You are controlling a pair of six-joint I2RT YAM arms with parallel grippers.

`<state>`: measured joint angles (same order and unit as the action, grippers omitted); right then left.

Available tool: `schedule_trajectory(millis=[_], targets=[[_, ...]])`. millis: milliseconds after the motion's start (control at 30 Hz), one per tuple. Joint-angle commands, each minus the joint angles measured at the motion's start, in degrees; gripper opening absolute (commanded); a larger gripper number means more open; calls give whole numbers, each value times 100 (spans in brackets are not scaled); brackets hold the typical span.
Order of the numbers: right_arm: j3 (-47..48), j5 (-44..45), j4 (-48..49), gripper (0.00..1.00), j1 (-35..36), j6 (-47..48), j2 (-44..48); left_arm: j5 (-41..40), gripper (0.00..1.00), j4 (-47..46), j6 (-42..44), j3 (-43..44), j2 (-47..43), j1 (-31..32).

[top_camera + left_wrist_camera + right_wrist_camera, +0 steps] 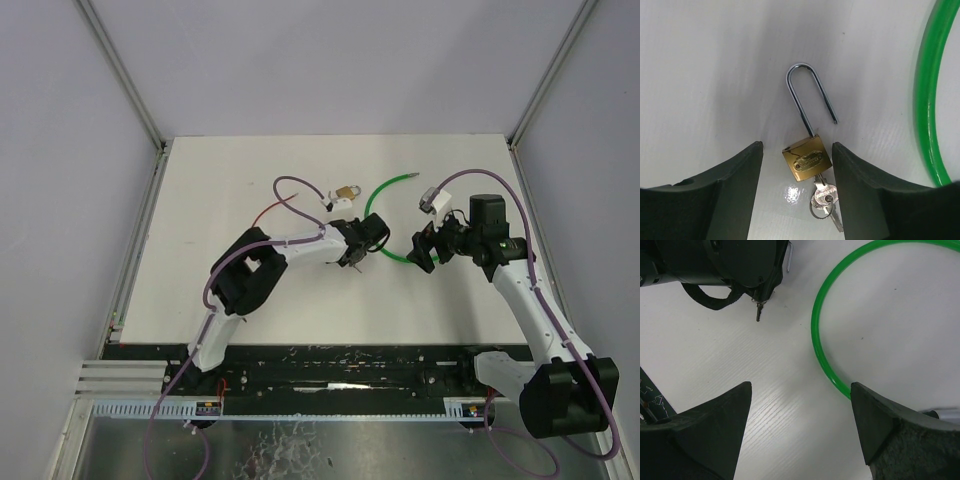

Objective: Lock with the key
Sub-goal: Pick up the lock from the center of the board.

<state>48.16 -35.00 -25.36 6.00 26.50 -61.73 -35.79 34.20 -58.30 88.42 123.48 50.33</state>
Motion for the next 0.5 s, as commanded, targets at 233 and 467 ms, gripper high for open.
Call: schedule_trajectory(millis=[233, 467], targets=[[145, -50, 172, 86, -29, -49, 21, 12, 53, 1086, -144, 795, 534, 20], [150, -127, 164, 86, -29, -71, 35, 34, 52, 1075, -198, 729, 518, 43]])
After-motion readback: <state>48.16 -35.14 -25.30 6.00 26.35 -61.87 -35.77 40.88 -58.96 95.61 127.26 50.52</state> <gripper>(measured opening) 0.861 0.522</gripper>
